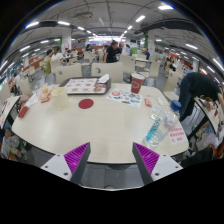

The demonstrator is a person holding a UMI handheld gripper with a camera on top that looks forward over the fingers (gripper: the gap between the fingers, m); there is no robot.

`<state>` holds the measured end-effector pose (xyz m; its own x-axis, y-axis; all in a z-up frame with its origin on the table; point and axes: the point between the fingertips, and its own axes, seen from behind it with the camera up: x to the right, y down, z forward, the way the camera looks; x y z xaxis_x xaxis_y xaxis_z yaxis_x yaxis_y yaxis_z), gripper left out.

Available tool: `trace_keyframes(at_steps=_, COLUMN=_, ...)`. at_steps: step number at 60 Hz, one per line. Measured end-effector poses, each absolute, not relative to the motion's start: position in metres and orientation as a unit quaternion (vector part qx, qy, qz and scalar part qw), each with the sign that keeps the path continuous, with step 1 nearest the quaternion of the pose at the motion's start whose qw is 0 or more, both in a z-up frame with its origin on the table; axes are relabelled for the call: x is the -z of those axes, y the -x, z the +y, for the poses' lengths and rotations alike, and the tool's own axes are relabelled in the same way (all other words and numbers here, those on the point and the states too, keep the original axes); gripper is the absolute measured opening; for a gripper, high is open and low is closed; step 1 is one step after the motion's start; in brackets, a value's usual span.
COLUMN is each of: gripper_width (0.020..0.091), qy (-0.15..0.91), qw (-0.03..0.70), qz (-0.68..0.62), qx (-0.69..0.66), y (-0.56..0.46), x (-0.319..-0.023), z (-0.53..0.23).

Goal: Pour water

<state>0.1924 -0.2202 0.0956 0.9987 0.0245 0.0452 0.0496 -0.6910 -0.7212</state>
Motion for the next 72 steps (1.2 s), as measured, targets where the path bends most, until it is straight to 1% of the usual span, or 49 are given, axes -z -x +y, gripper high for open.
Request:
trace_keyframes(at_steps=13, gripper_width=0.0854, qy=0.914, qw=0.402, qz=0.029, qx=0.035, y=-0.308, x=-0.063, z=-0.213)
trace_keyframes(at_steps=21, gripper_width=0.0854, qy=0.901, qw=0.431, qz=0.041, qx=0.034, y=-0.345, x=-0.057, z=-0.181)
trace_keyframes(at_steps=32, gripper_width=0.0855, qy=0.883, qw=0.466, qz=0.036, qx=0.034, y=-0.365, x=-0.053, z=-0.128)
trace_keyframes(at_steps=35, gripper_width=0.0819, qy=0.880, qw=0.472, qz=0.034, qx=0.034, y=-0.372, x=-0.052, z=-0.119)
trace_keyframes(at_steps=37, gripper_width=0.0747, qy=0.880, qw=0.473, qz=0.034, qx=0.033, y=-0.371, x=-0.049, z=-0.114)
trace_keyframes(at_steps=40, gripper_width=0.0579, qy=0.876, qw=0.479, qz=0.043, qx=0.038, y=-0.375, x=-0.047, z=-0.108)
trace_keyframes(at_steps=42, gripper_width=0.0565, qy=0.873, qw=0.483, qz=0.048, qx=0.033, y=-0.373, x=-0.048, z=-0.105)
trace_keyframes(at_steps=46, gripper_width=0.0512, qy=0.870, qw=0.491, qz=0.046, qx=0.033, y=-0.373, x=-0.048, z=-0.103)
trace_keyframes(at_steps=47, gripper_width=0.0513, qy=0.869, qw=0.492, qz=0.046, qx=0.034, y=-0.374, x=-0.048, z=-0.103)
trace_keyframes(at_steps=51, gripper_width=0.0476, qy=0.867, qw=0.494, qz=0.052, qx=0.040, y=-0.375, x=-0.048, z=-0.102)
trace_keyframes(at_steps=53, gripper_width=0.0471, qy=0.866, qw=0.495, qz=0.051, qx=0.042, y=-0.375, x=-0.048, z=-0.101)
trace_keyframes(at_steps=54, gripper_width=0.0446, qy=0.866, qw=0.496, qz=0.050, qx=0.044, y=-0.375, x=-0.048, z=-0.100)
trace_keyframes(at_steps=57, gripper_width=0.0440, qy=0.867, qw=0.493, qz=0.047, qx=0.045, y=-0.373, x=-0.049, z=-0.099)
trace_keyframes(at_steps=58, gripper_width=0.0420, qy=0.868, qw=0.493, qz=0.047, qx=0.046, y=-0.373, x=-0.049, z=-0.098)
trace_keyframes(at_steps=68, gripper_width=0.0421, qy=0.874, qw=0.479, qz=0.049, qx=0.066, y=-0.373, x=-0.050, z=-0.093)
trace_keyframes(at_steps=72, gripper_width=0.0420, qy=0.872, qw=0.479, qz=0.044, qx=0.093, y=-0.370, x=-0.058, z=-0.089)
